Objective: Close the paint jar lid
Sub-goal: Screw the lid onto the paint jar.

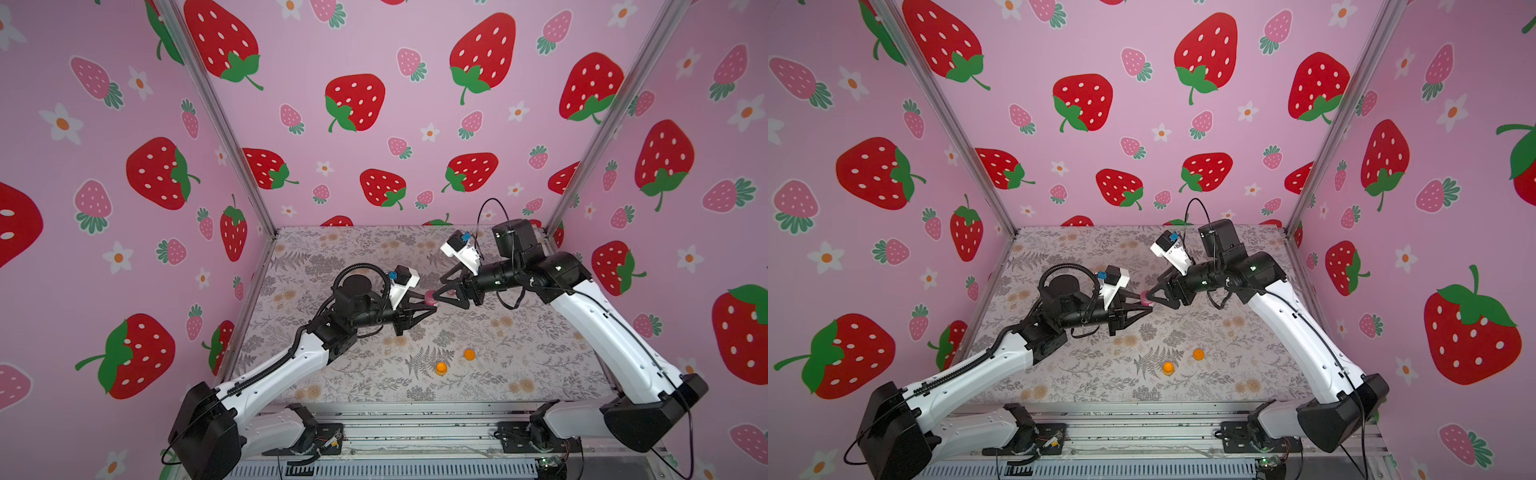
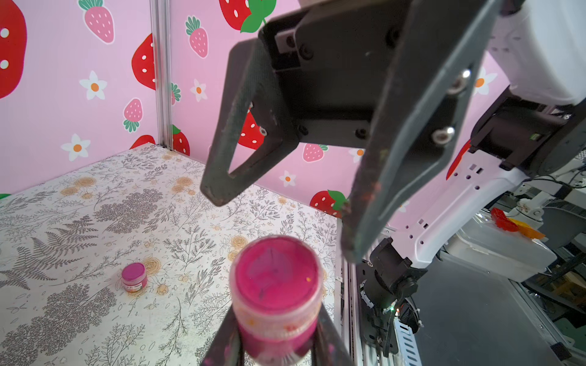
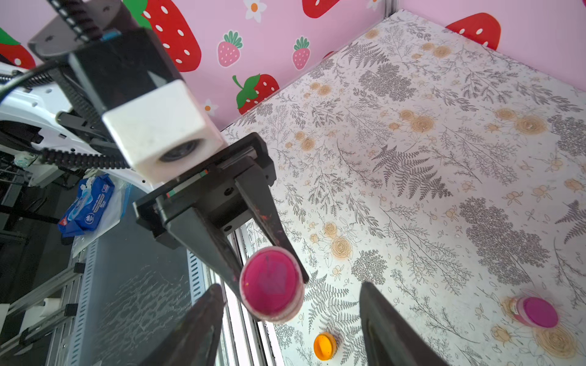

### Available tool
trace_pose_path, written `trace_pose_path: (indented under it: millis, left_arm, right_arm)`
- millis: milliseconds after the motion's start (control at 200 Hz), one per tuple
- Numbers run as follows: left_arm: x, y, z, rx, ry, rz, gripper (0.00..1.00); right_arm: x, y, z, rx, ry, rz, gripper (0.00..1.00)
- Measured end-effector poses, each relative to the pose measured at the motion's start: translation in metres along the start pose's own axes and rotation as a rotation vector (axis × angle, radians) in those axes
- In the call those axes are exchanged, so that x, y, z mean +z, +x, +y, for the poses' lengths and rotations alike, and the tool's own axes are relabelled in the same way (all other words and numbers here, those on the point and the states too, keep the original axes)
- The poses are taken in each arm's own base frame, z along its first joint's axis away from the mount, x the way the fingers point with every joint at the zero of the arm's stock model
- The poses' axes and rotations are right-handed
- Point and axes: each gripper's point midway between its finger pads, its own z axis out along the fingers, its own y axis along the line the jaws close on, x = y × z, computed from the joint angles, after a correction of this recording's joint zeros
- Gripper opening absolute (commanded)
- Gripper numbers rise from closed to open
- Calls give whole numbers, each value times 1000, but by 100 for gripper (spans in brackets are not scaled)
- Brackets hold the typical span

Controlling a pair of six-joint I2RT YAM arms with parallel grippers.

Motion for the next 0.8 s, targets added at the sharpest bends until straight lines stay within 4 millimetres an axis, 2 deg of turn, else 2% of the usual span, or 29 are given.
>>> trace_pose_path:
  millis: [195, 800]
  left_arm:
    - [0, 0, 0, 0, 0, 0, 20]
    - [0, 0, 0, -1, -1, 2, 20]
  right_arm:
    - [9, 11, 3, 10, -25, 28, 62]
    - [15, 8, 7, 0, -46, 19, 42]
